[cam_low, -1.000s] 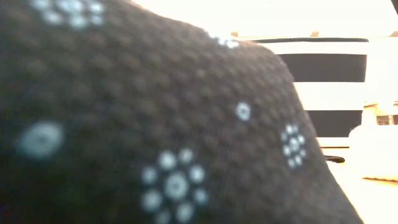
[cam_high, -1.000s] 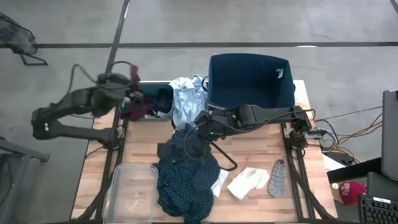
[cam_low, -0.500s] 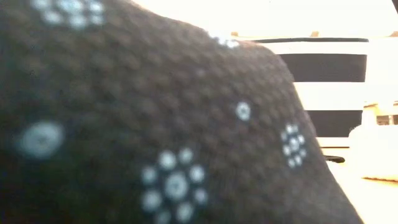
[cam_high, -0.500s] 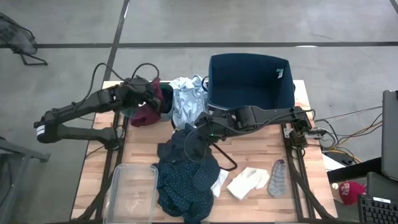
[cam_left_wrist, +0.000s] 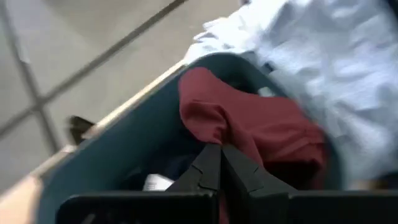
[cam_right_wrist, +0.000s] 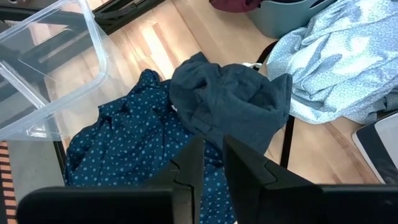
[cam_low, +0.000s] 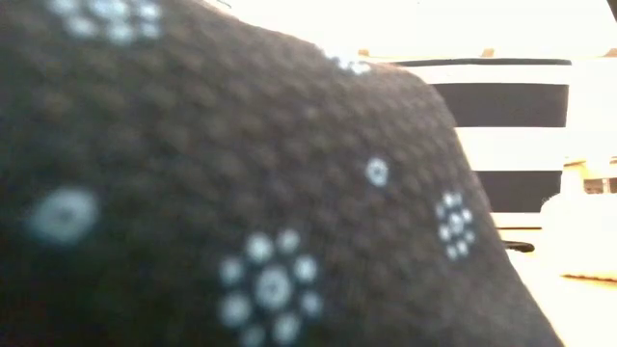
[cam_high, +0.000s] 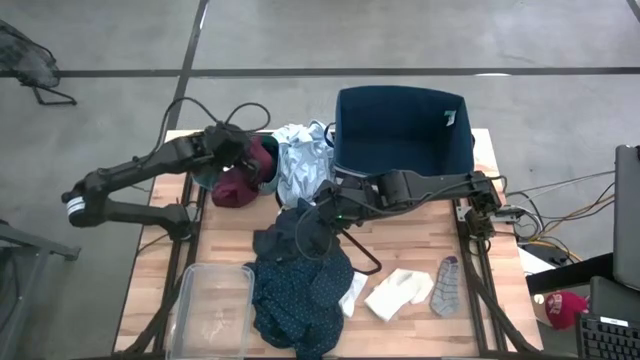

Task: Pick & Place Cloths
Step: Put the red underwear into the green bin

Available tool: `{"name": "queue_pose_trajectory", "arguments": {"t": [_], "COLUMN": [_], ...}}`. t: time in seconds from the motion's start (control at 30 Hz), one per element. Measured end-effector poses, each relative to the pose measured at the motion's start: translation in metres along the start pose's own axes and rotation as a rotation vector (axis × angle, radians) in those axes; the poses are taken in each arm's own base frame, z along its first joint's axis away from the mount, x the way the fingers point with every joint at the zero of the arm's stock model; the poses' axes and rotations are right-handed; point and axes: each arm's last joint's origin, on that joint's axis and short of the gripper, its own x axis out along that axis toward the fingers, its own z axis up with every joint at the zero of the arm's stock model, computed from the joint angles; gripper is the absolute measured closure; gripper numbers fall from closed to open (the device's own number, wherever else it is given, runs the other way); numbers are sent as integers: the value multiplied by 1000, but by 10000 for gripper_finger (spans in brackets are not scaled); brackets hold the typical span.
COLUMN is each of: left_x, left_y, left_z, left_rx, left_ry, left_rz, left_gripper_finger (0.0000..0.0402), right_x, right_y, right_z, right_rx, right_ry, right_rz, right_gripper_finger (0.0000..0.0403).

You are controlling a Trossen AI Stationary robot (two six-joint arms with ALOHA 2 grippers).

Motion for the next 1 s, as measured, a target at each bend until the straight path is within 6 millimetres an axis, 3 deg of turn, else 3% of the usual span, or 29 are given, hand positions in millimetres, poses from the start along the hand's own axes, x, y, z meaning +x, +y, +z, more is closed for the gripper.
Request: {"name": "queue_pose_trajectory", "arguments": {"t": [0.1, 0.37, 0.5, 0.6, 0.73, 1.0], "left_x": [-9, -62, -71, -56, -23, 25], "left_y": [4, 25, 29, 23, 12, -8], "left_z": [13, 57, 62, 54, 28, -33], "left_rx": [27, 90, 49, 77, 136, -40], "left_ry": [-52, -266, -296, -242, -104, 197], "left_rz": [70, 220, 233, 215, 161, -167], "left_gripper_finger": [396, 396, 396, 396, 396, 396], "right_x": [0, 1, 1, 1, 1, 1], "right_y": [0, 0, 0, 0, 0, 0], "right_z": [0, -1, -1, -1, 0, 0], "right_rx": [-1, -1, -1, -4, -7, -8], "right_ry": [1, 2, 2, 0, -1, -2], "right_rz": [-1, -3, -3, -6, -6, -6], "right_gripper_finger": [341, 362, 373, 379, 385, 392]}}
